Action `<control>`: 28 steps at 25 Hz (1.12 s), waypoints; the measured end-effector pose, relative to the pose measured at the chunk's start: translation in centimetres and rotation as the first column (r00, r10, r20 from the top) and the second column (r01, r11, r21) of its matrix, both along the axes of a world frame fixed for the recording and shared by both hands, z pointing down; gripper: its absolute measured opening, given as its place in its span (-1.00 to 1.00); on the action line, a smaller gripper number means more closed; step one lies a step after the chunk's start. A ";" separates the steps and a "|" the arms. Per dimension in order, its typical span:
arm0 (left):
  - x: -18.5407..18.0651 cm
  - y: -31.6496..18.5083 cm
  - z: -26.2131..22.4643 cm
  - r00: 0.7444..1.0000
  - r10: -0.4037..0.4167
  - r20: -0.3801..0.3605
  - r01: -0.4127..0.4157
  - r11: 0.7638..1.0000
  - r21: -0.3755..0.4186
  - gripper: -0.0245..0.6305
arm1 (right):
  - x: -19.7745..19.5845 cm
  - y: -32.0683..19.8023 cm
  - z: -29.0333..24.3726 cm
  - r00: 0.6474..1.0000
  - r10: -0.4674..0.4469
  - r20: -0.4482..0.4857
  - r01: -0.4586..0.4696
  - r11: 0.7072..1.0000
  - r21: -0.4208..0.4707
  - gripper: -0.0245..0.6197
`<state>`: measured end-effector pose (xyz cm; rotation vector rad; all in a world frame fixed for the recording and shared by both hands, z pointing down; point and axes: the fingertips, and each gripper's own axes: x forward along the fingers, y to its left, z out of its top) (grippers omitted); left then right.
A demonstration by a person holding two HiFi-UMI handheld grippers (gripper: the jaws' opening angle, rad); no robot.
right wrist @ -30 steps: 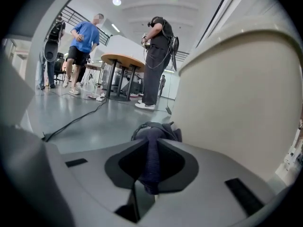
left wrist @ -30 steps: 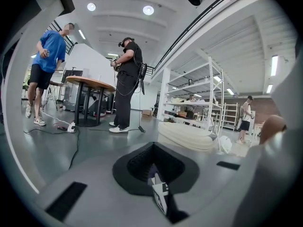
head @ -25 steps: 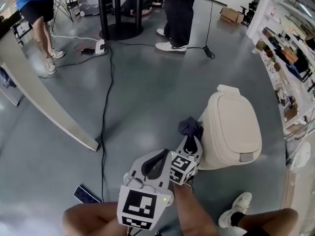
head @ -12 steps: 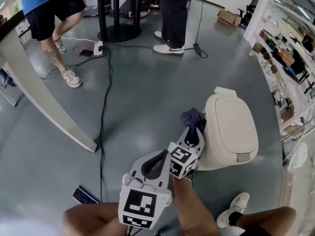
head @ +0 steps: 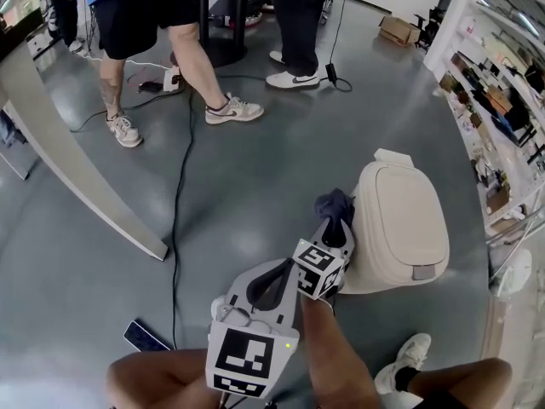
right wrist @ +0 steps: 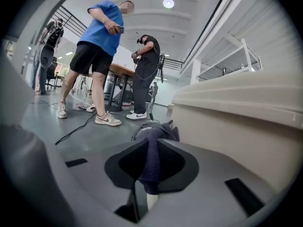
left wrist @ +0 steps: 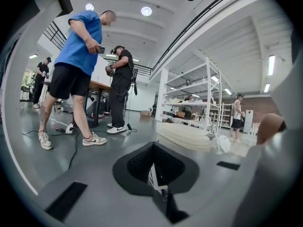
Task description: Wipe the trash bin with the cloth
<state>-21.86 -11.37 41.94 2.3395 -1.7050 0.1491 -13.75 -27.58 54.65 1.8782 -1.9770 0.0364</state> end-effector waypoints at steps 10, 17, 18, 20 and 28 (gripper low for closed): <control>0.5 0.1 0.0 0.998 0.028 0.052 -0.028 1.000 0.001 -0.93 | -0.8 0.4 7.9 0.997 -0.038 -0.072 0.026 0.987 -0.161 -0.76; -0.3 0.1 1.0 1.000 0.016 -0.021 -0.017 0.999 -0.038 -0.93 | -0.5 0.3 12.8 0.990 -0.059 -0.124 0.027 0.969 -0.245 -0.76; -0.1 0.2 1.4 0.999 0.023 -0.025 -0.024 0.998 -0.051 -0.93 | -0.5 0.1 13.4 0.990 -0.063 -0.129 0.029 0.967 -0.253 -0.76; 0.1 0.1 1.6 0.999 0.033 -0.014 -0.034 0.998 -0.054 -0.93 | -0.6 -0.3 14.4 0.988 -0.071 -0.135 0.033 0.963 -0.269 -0.76; 0.3 -0.2 2.2 0.999 0.036 0.008 -0.036 0.998 -0.060 -0.93 | -1.6 -0.2 15.8 0.984 -0.130 -0.123 0.089 0.953 -0.289 -0.76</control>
